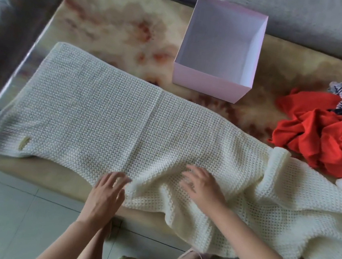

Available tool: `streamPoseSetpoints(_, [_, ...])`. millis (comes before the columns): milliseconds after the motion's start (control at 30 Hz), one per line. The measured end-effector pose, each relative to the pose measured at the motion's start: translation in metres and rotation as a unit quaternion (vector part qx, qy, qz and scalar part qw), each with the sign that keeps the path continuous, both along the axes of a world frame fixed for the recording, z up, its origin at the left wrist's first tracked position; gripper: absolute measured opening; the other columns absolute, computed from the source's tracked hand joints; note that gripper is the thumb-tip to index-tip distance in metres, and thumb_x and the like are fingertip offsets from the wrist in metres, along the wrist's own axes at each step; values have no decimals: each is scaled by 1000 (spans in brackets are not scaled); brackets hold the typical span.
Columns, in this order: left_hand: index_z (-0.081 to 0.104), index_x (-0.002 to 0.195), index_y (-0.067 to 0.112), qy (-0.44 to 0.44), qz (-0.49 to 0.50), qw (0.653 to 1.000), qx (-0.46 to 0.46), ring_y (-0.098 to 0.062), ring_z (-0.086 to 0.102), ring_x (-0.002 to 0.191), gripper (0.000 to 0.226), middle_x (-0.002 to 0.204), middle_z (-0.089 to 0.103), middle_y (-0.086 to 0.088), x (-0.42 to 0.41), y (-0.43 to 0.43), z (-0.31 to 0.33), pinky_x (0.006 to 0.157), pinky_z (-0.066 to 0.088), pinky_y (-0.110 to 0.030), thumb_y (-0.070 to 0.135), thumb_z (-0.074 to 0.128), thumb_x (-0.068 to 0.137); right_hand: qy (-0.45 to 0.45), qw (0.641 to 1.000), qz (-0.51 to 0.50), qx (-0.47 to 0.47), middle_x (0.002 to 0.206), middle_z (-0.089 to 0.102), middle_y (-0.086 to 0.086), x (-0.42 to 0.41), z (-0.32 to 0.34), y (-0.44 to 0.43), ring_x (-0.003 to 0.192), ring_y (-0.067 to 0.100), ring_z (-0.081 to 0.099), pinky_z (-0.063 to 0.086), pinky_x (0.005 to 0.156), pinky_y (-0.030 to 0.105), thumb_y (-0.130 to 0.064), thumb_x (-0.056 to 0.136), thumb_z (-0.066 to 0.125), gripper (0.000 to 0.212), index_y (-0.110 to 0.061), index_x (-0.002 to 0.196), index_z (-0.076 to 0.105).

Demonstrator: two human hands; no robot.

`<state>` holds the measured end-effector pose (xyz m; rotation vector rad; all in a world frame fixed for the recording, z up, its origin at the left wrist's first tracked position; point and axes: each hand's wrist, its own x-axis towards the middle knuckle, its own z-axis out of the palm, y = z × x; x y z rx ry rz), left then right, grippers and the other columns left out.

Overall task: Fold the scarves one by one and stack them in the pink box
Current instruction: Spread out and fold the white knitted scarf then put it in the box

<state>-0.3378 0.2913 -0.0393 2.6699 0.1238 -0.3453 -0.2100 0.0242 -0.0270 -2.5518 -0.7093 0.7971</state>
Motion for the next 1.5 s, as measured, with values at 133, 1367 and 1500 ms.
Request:
streamPoseSetpoints(133, [16, 150, 32, 93, 21, 994, 58, -26, 5, 146, 60, 159, 7, -1, 40, -1, -1, 115, 3, -53, 42, 39, 96, -6, 998, -34, -57, 160, 4, -3, 44, -8, 22, 147, 22, 3, 11, 118, 39, -42, 97, 44, 60, -24, 150, 23])
streamPoseSetpoints(1367, [58, 123, 11, -153, 296, 939, 88, -33, 48, 116, 39, 129, 54, -10, 93, 183, 4, 96, 40, -47, 4, 60, 85, -259, 953, -18, 157, 100, 58, 9, 169, -1, 262, 96, 27, 48, 35, 89, 32, -25, 84, 61, 17, -12, 92, 67])
streamPoseSetpoints(1500, [52, 132, 16, -107, 360, 926, 47, -29, 46, 123, 38, 135, 49, -9, 98, 217, 4, 101, 39, -47, 21, 53, 94, -143, 989, 20, -2, 124, 58, 4, 195, -3, 329, 117, 27, 43, 34, 96, 35, -35, 89, 60, 39, -16, 122, 58])
